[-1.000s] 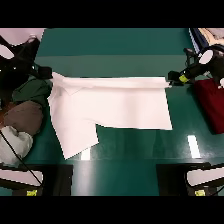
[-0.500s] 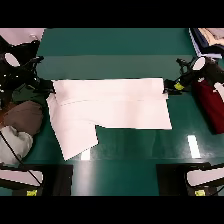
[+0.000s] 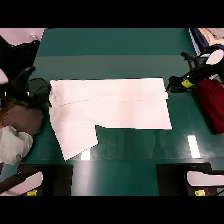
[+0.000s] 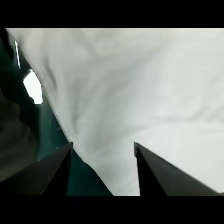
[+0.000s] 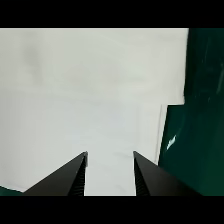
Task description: Fold the shirts.
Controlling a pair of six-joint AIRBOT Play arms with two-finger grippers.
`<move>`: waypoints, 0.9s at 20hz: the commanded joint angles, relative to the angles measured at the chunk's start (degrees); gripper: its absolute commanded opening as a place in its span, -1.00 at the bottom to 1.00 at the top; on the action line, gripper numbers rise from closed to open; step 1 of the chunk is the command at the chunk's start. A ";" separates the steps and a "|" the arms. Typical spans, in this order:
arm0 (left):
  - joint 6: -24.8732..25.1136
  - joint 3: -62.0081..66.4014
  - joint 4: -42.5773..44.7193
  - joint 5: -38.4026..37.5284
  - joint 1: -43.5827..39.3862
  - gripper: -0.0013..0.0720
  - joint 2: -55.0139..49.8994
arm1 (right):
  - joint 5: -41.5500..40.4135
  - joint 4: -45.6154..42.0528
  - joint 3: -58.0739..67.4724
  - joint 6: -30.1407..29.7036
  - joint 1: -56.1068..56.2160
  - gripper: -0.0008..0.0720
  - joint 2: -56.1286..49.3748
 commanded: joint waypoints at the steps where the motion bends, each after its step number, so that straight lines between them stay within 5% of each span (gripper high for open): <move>1: -4.00 -18.36 -2.23 2.38 0.00 0.31 14.56 | -1.42 0.42 -0.02 -0.96 -0.55 -0.03 3.74; 6: -6.19 -31.45 -5.68 1.92 0.00 0.31 22.34 | -0.87 0.48 -0.02 -0.96 -0.48 -0.03 4.04; 17: -4.26 -39.08 -11.56 14.56 -0.02 0.30 22.10 | -0.44 0.44 -0.02 -0.96 -0.50 -0.03 4.04; 18: -4.17 -39.10 -11.72 14.84 -0.02 0.01 22.10 | -0.42 0.46 -0.02 -0.96 -0.50 -0.03 4.04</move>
